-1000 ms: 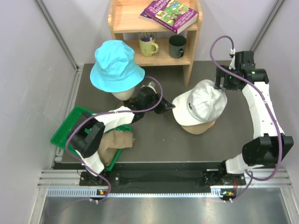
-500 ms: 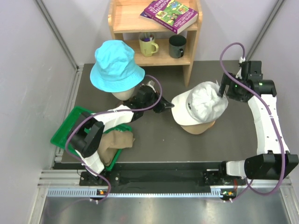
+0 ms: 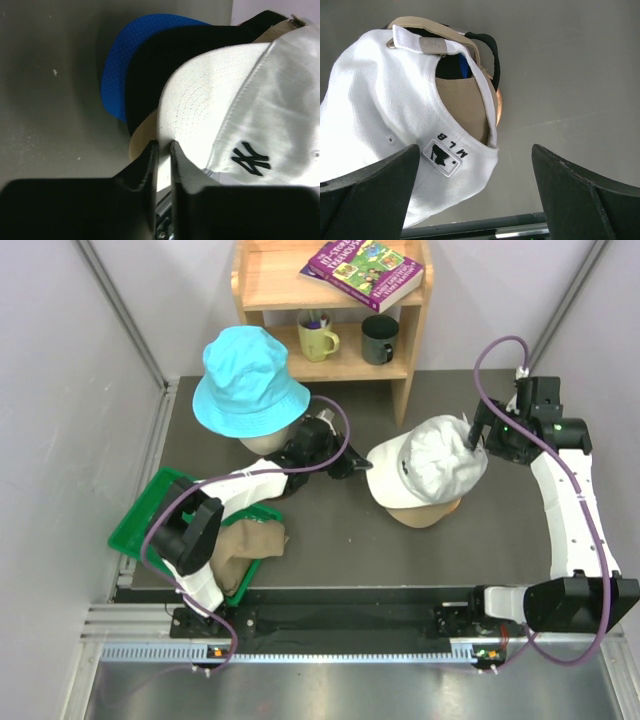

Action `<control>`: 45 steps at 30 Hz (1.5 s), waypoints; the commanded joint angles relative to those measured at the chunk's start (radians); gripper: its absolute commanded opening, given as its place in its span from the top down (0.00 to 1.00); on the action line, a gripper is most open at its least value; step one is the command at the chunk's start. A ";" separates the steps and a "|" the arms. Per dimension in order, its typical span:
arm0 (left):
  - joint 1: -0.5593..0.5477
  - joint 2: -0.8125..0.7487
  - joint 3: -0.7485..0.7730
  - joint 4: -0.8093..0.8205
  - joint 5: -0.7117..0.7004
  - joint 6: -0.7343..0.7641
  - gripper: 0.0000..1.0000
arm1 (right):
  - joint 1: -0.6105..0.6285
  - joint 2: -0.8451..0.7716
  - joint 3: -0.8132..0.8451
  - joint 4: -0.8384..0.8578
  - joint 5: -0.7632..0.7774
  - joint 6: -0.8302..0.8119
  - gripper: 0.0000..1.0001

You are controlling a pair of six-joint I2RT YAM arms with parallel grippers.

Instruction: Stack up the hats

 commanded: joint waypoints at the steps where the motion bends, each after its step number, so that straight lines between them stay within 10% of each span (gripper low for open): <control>1: 0.006 -0.022 0.013 -0.091 -0.055 0.059 0.77 | -0.005 -0.040 0.039 -0.018 -0.021 -0.001 0.05; 6: 0.006 -0.059 0.013 -0.091 -0.070 0.079 0.39 | -0.005 -0.054 0.059 -0.026 -0.062 -0.022 0.05; 14: -0.004 -0.192 -0.074 -0.112 -0.102 0.117 0.21 | -0.005 -0.086 0.111 -0.043 -0.068 -0.042 0.04; 23: -0.049 -0.481 -0.190 -0.413 -0.047 0.373 0.15 | -0.005 -0.151 0.139 0.042 -0.058 -0.052 0.04; 35: -0.119 -0.739 -0.124 -1.189 -0.461 0.544 0.17 | -0.005 -0.178 0.016 0.138 -0.136 -0.006 0.05; 45: -0.119 -0.745 -0.015 -1.465 -0.766 0.498 0.17 | -0.005 -0.210 -0.052 0.166 -0.150 0.008 0.05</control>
